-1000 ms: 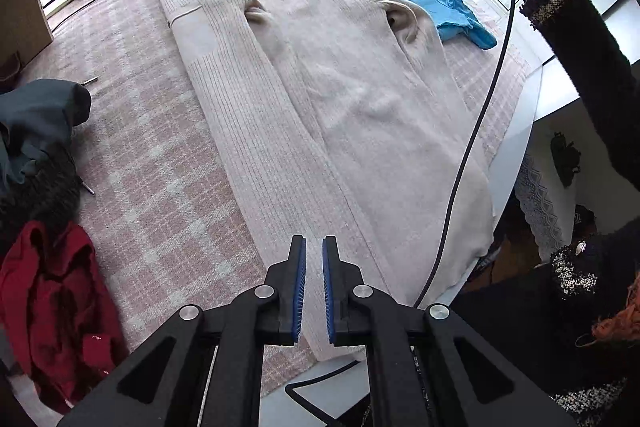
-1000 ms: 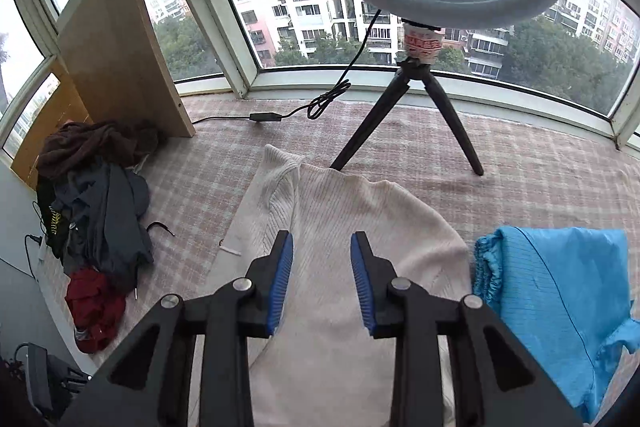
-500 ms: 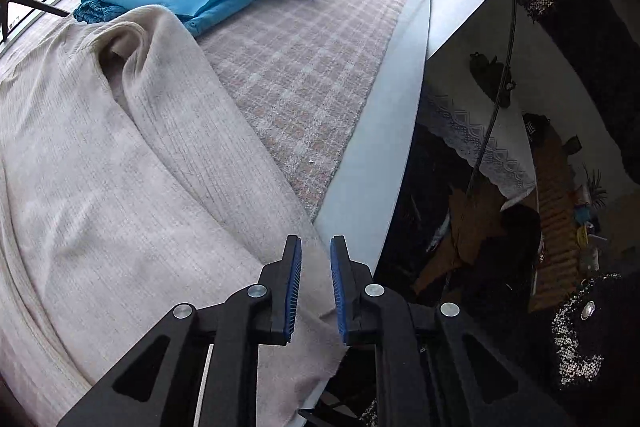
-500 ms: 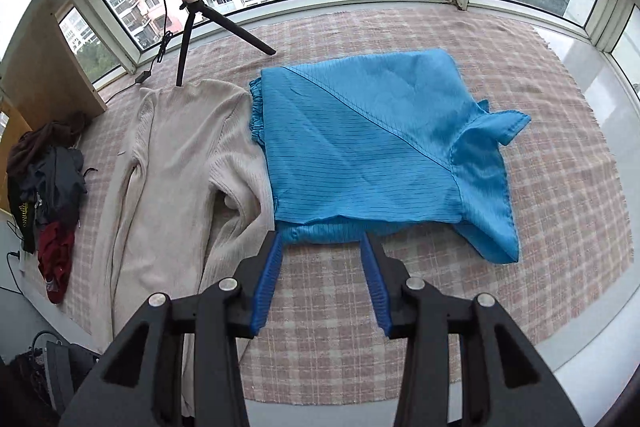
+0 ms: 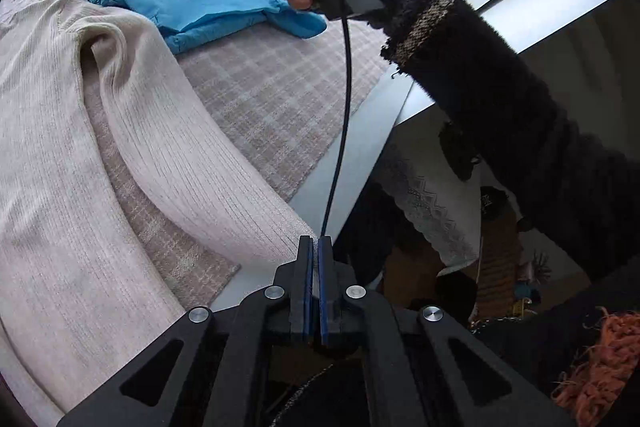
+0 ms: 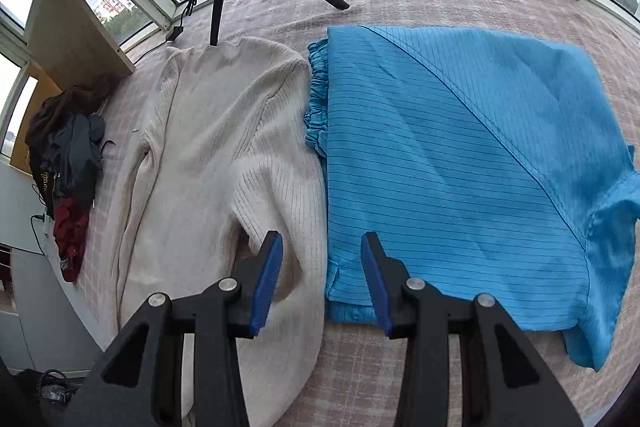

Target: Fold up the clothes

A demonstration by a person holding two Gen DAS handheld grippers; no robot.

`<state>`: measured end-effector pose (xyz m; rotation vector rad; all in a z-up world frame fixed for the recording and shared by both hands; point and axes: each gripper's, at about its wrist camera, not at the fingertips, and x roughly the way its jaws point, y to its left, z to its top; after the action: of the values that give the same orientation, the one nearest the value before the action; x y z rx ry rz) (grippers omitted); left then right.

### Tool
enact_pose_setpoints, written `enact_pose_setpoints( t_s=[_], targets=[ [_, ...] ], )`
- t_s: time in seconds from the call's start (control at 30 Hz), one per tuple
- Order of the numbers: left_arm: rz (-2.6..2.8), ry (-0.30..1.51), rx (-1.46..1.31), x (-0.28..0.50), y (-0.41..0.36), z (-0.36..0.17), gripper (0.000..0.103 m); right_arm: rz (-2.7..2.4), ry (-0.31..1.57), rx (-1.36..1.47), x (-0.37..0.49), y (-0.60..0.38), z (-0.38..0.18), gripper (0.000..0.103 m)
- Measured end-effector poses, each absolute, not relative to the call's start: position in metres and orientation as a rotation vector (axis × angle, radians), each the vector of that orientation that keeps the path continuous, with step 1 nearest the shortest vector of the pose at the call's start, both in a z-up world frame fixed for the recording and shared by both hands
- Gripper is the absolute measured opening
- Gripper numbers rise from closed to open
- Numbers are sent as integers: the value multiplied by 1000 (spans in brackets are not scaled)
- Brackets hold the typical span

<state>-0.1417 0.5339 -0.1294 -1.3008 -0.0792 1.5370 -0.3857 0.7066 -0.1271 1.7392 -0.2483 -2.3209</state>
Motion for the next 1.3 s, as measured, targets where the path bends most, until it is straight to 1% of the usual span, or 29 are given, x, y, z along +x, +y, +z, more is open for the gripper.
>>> enact_pose_setpoints(
  t_s=[0.03, 0.13, 0.33, 0.4, 0.47, 0.5, 0.53, 0.63, 0.73, 0.87, 0.93, 0.97, 1.0, 1.03, 1.07, 1.1, 1.13, 1.17, 1.2, 1.23, 1.3],
  targets=[
    [1544, -111, -1273, -142, 527, -118, 2, -2307, -238, 1762, -390, 705, -133, 40],
    [1576, -136, -1253, -143, 512, -104, 2, -2239, -290, 1797, -402, 702, -148, 41],
    [1600, -146, -1337, -148, 508, -127, 2, -2189, -312, 1833, -421, 688, -166, 42],
    [1605, -133, -1338, -147, 507, -131, 2, -2197, -324, 1836, -421, 689, -163, 42],
    [1610, -132, -1341, -149, 502, -133, 2, -2205, -336, 1838, -422, 689, -161, 27],
    [1616, -131, -1344, -150, 497, -134, 2, -2209, -342, 1839, -422, 690, -160, 10],
    [1618, -140, -1346, -151, 493, -135, 2, -2213, -348, 1840, -423, 690, -158, 5],
    [1625, -171, -1346, -154, 480, -138, 2, -2226, -363, 1842, -424, 691, -154, 5],
    [1618, -179, -1335, -156, 473, -137, 2, -2261, -280, 1831, -421, 685, -135, 5],
    [1621, -175, -1325, -159, 468, -138, 2, -2308, -295, 1793, -426, 685, -114, 4],
    [1620, -174, -1324, -162, 468, -139, 2, -2315, -267, 1803, -428, 682, -106, 4],
    [1614, -176, -1325, -163, 471, -139, 2, -2301, -230, 1830, -427, 679, -107, 5],
    [1611, -177, -1326, -164, 475, -139, 2, -2277, -204, 1871, -424, 674, -111, 15],
    [1606, -174, -1325, -165, 482, -140, 2, -2256, -181, 1909, -420, 670, -115, 37],
    [1574, -172, -1329, -165, 492, -142, 2, -2266, -189, 1908, -406, 671, -117, 47],
    [1532, -170, -1336, -164, 503, -145, 3, -2276, -198, 1907, -393, 672, -119, 54],
    [1476, -147, -1364, -162, 515, -149, 9, -2286, -207, 1906, -380, 674, -121, 54],
    [1438, -101, -1389, -159, 522, -150, 11, -2295, -222, 1905, -366, 675, -123, 54],
    [1408, -50, -1410, -155, 529, -151, 15, -2296, -295, 1904, -348, 681, -127, 54],
    [1398, -2, -1403, -152, 529, -150, 15, -2295, -368, 1902, -330, 687, -131, 54],
    [1424, 107, -1373, -157, 516, -144, 21, -2258, -492, 1899, -291, 693, -140, 54]
  ],
)
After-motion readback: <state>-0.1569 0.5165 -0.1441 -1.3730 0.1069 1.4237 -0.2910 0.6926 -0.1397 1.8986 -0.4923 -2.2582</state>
